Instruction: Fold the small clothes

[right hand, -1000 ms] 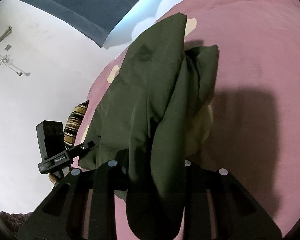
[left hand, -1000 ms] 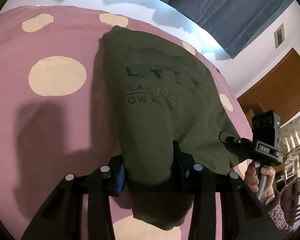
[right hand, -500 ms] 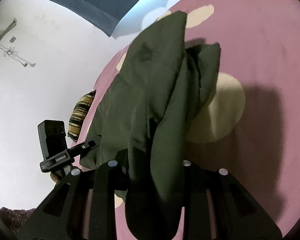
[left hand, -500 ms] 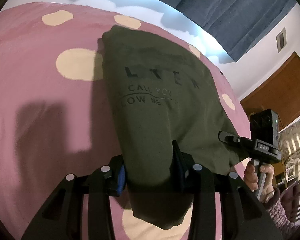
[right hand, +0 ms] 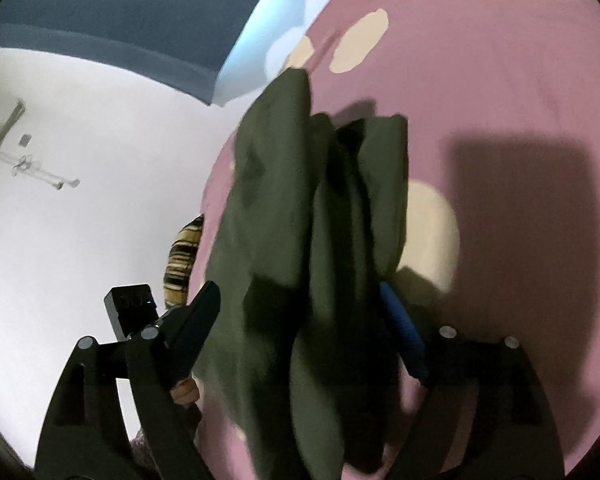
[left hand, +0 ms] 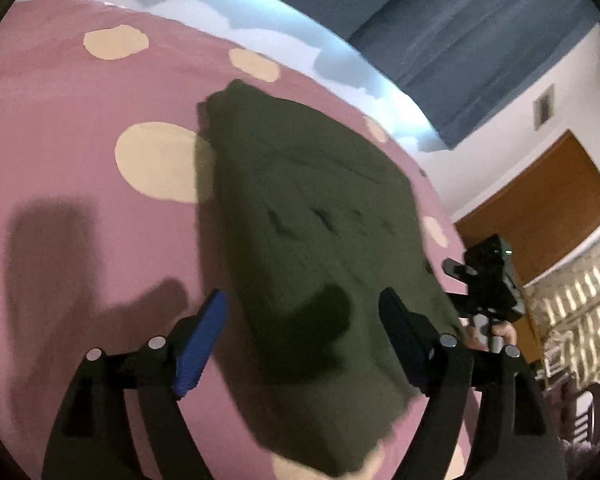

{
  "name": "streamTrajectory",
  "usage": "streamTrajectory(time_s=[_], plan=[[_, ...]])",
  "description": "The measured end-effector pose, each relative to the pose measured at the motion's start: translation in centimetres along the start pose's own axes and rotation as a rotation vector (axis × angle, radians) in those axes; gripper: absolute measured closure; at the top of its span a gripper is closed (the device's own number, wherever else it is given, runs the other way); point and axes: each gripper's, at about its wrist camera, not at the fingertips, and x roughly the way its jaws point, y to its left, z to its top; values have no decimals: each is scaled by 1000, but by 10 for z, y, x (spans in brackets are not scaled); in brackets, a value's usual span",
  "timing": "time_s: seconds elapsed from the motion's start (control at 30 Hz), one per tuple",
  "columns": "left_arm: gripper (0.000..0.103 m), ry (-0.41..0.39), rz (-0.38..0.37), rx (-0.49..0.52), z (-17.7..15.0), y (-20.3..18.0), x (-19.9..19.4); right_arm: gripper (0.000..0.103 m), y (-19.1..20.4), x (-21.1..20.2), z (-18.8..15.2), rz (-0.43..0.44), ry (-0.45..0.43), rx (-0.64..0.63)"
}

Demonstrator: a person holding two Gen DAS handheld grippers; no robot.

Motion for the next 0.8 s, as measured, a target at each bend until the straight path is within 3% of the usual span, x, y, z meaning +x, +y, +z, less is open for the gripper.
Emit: streamTrajectory(time_s=[0.23,0.27,0.3,0.37,0.4,0.43,0.63,0.8], plan=[[26,84,-18,-50,20,9,43,20,-3,19,24,-17,34,-10],[32,94,-13,-45,19,8,46,20,-1,22,25,-21,41,-16],[33,99,-2,-36,17,6,50,23,-1,24,25,-29,49,-29],[43,88,19,-25,14,3,48,44,4,29,23,-72,60,-67],[44,81,26,-15,12,0,45,58,4,30,21,-65,63,-68],[48,76,34,-1,11,-2,43,65,2,29,20,-34,62,-51],[58,58,78,57,11,-16,25,81,37,28,18,-49,4,-145],[59,38,97,35,17,-7,7,82,52,38,20,-13,6,-147]])
